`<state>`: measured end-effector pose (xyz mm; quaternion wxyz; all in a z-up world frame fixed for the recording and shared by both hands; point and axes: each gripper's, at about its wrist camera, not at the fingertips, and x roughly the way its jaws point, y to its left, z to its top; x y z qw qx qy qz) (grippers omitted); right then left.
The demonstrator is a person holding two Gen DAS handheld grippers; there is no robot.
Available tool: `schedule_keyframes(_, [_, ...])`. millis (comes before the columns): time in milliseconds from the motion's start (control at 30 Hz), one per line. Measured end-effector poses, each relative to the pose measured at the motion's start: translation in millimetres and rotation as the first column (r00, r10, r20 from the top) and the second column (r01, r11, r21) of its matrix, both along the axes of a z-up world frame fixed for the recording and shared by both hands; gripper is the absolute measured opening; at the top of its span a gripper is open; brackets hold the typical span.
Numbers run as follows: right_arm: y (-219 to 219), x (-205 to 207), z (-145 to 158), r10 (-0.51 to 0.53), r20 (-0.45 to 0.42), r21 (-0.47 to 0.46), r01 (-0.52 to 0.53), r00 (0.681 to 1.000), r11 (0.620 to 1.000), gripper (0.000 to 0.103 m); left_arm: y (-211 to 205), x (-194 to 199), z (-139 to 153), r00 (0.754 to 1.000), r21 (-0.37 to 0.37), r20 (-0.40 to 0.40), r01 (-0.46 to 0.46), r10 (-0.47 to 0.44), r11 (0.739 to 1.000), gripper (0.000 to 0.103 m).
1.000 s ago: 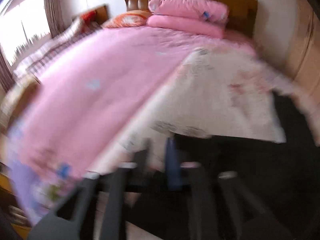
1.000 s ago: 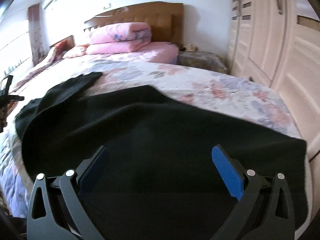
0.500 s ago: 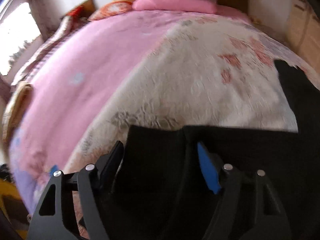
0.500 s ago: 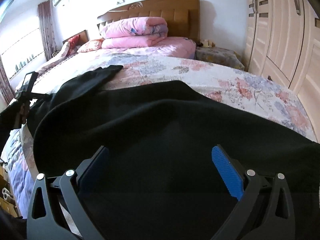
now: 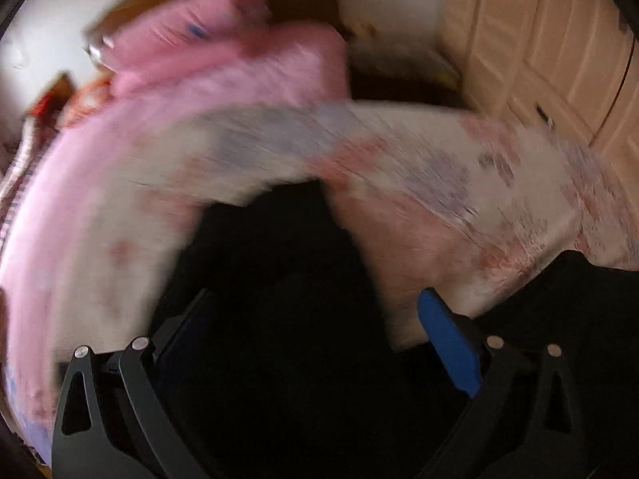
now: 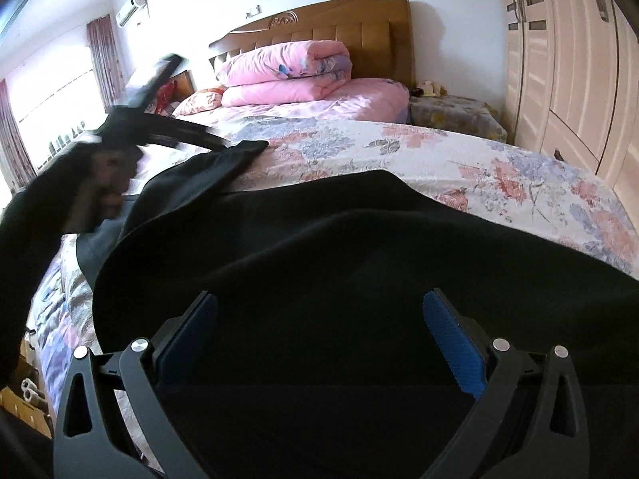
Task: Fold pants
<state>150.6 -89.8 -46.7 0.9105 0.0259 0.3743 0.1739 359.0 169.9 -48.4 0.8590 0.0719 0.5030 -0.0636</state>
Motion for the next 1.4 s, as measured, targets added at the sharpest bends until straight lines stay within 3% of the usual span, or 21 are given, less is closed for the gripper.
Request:
schedule_keyframes(100, [-9,-6,2,-0.01,-0.001,0.014,0.01,1.0,1.0,0.099,-8,31,-37,0.993,0.108,-0.071,-0.091,0.099,0.99,0.087])
schedule_keyframes(133, [-12,-7,2,-0.016,0.001,0.018,0.016,1.0,1.0,0.099,-1,35,-39,0.99,0.063,-0.072,-0.117,0.121,0.991,0.082])
schedule_keyframes(200, [-20,-10,3,-0.03,0.003,0.033,0.029,1.0,0.999,0.099,16,35,-35,0.985,0.01,-0.058,-0.163,0.163,0.987,0.053])
schedule_keyframes(233, [-25,-10,2,-0.039,0.0,0.048,0.039,0.999,0.998,0.099,20,30,-31,0.987,-0.005,-0.036,-0.158,0.157,0.988,0.018])
schedule_keyframes(333, [-37,-7,0,-0.058,-0.011,0.096,0.059,0.998,0.994,0.099,48,-4,10,0.98,-0.167,0.097,-0.156,0.173,0.974,0.013])
schedule_keyframes(433, [-44,-7,1,-0.068,-0.011,0.134,0.069,0.998,0.989,0.099,106,-67,51,0.941,-0.368,0.19,-0.195,0.279,0.909,0.013])
schedule_keyframes(500, [-48,-8,1,-0.073,-0.007,0.159,0.073,0.997,0.985,0.099,164,-117,71,0.894,-0.495,0.226,-0.237,0.387,0.836,0.013])
schedule_keyframes(567, [-49,-8,0,-0.076,-0.009,0.175,0.076,0.997,0.982,0.099,225,-158,67,0.856,-0.621,0.195,-0.271,0.48,0.736,0.011])
schedule_keyframes(633, [-48,-9,-2,-0.07,-0.015,0.181,0.072,0.997,0.981,0.099,278,-192,40,0.818,-0.699,0.107,-0.343,0.565,0.628,0.012])
schedule_keyframes(700, [-44,-11,-3,-0.071,-0.017,0.173,0.073,0.997,0.982,0.099,326,-221,-10,0.764,-0.764,-0.031,-0.434,0.644,0.477,0.014])
schedule_keyframes(733, [-41,-12,-2,-0.069,-0.018,0.171,0.071,0.997,0.983,0.099,341,-230,-33,0.742,-0.772,-0.093,-0.475,0.664,0.422,0.018])
schedule_keyframes(833, [-31,-14,1,-0.058,-0.017,0.148,0.06,0.998,0.987,0.099,368,-247,-81,0.757,-0.863,-0.165,-0.42,0.632,0.279,0.024])
schedule_keyframes(900, [-21,-14,4,-0.045,-0.012,0.125,0.046,0.999,0.991,0.099,374,-251,-80,0.77,-0.913,-0.131,-0.339,0.624,0.226,0.041])
schedule_keyframes(967, [-9,-15,7,-0.019,-0.009,0.111,0.02,1.0,0.994,0.099,373,-246,-69,0.779,-0.929,-0.085,-0.287,0.621,0.233,0.065])
schedule_keyframes(1033, [12,-19,10,0.04,0.004,0.097,-0.04,0.999,0.994,0.099,366,-235,-62,0.78,-0.921,-0.071,-0.291,0.622,0.259,0.067])
schedule_keyframes(1100, [41,-25,13,0.132,0.02,0.067,-0.133,0.991,0.989,0.099,366,-228,-60,0.772,-0.919,-0.083,-0.304,0.63,0.252,0.066])
schedule_keyframes(1133, [56,-29,14,0.173,0.033,0.047,-0.175,0.984,0.983,0.099,367,-223,-61,0.767,-0.915,-0.088,-0.315,0.636,0.253,0.053])
schedule_keyframes(1167, [69,-32,14,0.208,0.043,0.031,-0.21,0.977,0.977,0.099,365,-221,-60,0.754,-0.894,-0.091,-0.349,0.65,0.28,0.025])
schedule_keyframes(1200, [84,-35,13,0.254,0.047,0.013,-0.255,0.966,0.967,0.099,363,-221,-58,0.746,-0.874,-0.084,-0.374,0.66,0.312,0.016])
schedule_keyframes(1333, [115,-39,3,0.297,0.041,-0.085,-0.292,0.954,0.953,0.099,357,-237,-46,0.719,-0.802,-0.012,-0.422,0.695,0.423,0.017])
schedule_keyframes(1400, [115,-32,-9,0.27,-0.008,-0.105,-0.269,0.963,0.957,0.099,360,-235,-57,0.713,-0.762,-0.068,-0.489,0.698,0.424,0.017])
